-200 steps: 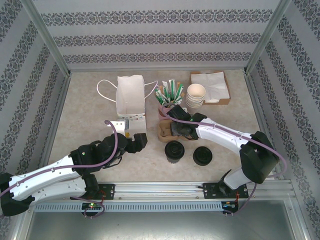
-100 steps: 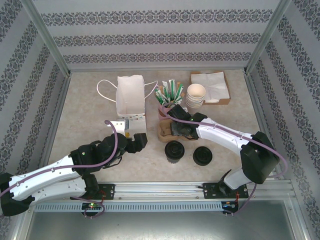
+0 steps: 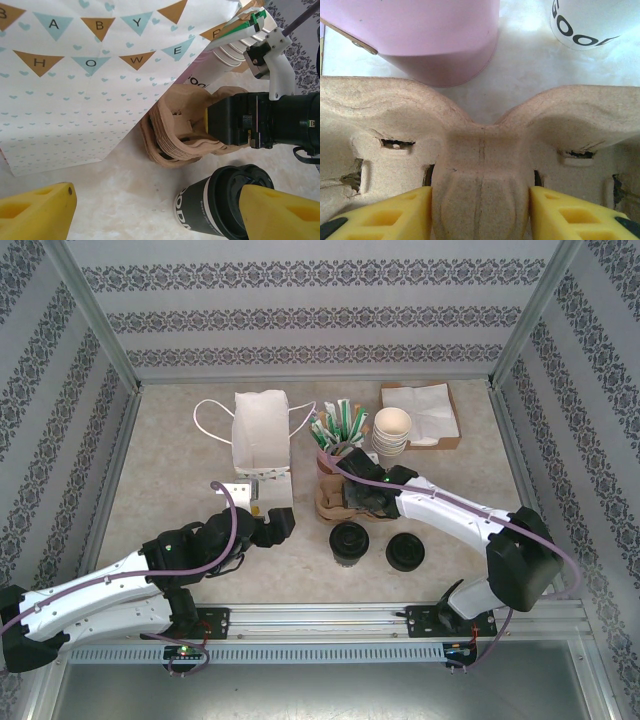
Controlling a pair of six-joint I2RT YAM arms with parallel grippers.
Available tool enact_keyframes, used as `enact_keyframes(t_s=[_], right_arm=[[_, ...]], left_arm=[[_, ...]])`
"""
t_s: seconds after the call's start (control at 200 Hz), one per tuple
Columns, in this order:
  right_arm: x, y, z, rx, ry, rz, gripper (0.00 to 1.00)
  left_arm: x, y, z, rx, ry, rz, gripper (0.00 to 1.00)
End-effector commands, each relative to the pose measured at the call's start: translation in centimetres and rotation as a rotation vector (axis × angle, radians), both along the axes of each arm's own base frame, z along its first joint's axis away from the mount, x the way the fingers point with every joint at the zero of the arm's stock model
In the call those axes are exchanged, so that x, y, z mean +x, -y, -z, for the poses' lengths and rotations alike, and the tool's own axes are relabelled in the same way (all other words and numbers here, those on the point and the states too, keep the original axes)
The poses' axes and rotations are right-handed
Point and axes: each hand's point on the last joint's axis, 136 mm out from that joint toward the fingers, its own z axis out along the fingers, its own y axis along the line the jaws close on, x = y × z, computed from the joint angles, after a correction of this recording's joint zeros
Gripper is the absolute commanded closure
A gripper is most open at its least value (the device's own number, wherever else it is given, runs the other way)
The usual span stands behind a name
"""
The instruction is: Pack the takeout coffee
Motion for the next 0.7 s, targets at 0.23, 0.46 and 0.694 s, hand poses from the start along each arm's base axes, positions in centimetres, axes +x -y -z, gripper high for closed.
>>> enact_keyframes(t_s=[0.23, 0.46, 0.694], right_arm=[[0.5, 0.2, -1.0, -0.011, 0.032, 0.041, 0.49], [0.3, 0.0, -1.1, -0.063, 0.025, 0.020, 0.49], [0.2, 0.3, -1.3, -0.091, 0.047, 0.016, 0.46]], left_arm=[[0.3, 0.2, -0.4, -0.030, 0.009, -0.007, 0.15], [0.3, 0.4, -0.2, -0.034, 0.005, -0.006, 0.15], [0.3, 0.5, -0.1, -0.034, 0.004, -0.005, 0.15]])
